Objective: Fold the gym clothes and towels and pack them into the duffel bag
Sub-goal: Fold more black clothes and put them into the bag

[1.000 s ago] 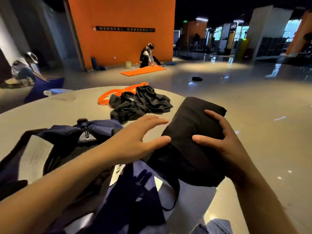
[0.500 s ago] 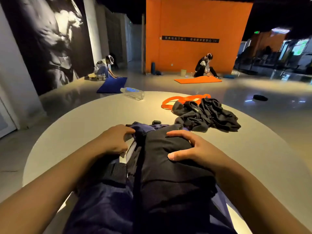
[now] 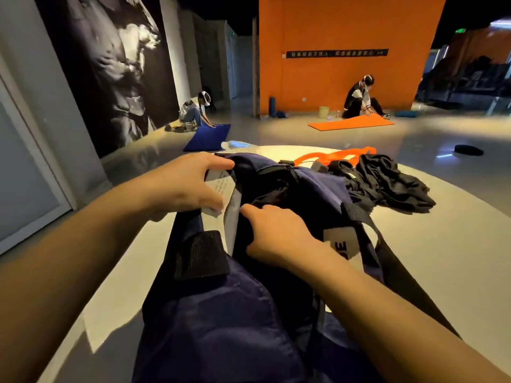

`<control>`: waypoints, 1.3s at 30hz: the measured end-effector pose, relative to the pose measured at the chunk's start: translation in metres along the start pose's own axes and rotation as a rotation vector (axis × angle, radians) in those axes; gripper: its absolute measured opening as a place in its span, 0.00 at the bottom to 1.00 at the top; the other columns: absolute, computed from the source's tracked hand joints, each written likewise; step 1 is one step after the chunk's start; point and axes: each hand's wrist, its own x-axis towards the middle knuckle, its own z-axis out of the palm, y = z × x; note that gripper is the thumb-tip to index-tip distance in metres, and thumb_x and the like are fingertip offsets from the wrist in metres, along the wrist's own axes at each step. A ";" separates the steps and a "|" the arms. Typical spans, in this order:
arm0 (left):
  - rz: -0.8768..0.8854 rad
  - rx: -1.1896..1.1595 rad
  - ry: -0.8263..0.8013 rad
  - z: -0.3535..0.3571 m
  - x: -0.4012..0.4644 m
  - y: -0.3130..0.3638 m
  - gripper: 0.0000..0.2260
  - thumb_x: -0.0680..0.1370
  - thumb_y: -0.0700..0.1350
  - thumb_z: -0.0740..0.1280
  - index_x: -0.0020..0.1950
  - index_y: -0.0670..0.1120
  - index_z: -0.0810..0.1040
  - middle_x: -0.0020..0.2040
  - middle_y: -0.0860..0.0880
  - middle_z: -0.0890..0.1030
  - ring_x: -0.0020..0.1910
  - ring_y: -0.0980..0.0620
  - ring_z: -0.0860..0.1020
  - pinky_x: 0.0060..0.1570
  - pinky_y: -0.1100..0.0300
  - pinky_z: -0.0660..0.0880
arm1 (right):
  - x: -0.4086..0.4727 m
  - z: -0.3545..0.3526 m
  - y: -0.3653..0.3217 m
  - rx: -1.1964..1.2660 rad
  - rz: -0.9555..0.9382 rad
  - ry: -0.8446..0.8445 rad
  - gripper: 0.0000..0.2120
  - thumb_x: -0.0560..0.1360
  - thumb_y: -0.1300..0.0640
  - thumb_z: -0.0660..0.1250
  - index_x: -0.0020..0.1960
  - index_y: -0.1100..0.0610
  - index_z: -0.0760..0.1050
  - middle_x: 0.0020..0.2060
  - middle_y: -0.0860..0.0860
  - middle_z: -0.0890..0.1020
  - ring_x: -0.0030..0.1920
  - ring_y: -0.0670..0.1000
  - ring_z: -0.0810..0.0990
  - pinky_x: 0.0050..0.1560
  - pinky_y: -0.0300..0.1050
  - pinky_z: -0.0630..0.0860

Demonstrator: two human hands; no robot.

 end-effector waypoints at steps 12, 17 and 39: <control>-0.223 0.066 -0.200 -0.024 -0.022 -0.056 0.41 0.67 0.41 0.78 0.74 0.59 0.62 0.75 0.54 0.61 0.72 0.51 0.61 0.67 0.56 0.61 | -0.015 0.033 0.005 0.369 -0.089 -0.375 0.52 0.62 0.30 0.70 0.76 0.39 0.45 0.76 0.47 0.57 0.75 0.53 0.53 0.73 0.57 0.59; -0.189 -0.065 -0.241 -0.037 -0.009 -0.036 0.39 0.66 0.38 0.78 0.72 0.58 0.66 0.73 0.56 0.65 0.68 0.55 0.63 0.59 0.60 0.64 | -0.004 0.060 -0.018 0.070 -0.049 -0.207 0.45 0.69 0.35 0.68 0.76 0.42 0.46 0.70 0.53 0.61 0.68 0.58 0.60 0.61 0.56 0.71; -0.285 -0.153 -0.229 -0.026 -0.038 -0.053 0.39 0.68 0.38 0.76 0.71 0.64 0.63 0.71 0.60 0.62 0.68 0.50 0.67 0.66 0.48 0.68 | -0.022 0.067 -0.016 -0.352 -0.566 -0.402 0.28 0.80 0.42 0.48 0.72 0.32 0.33 0.77 0.52 0.38 0.76 0.64 0.41 0.66 0.72 0.53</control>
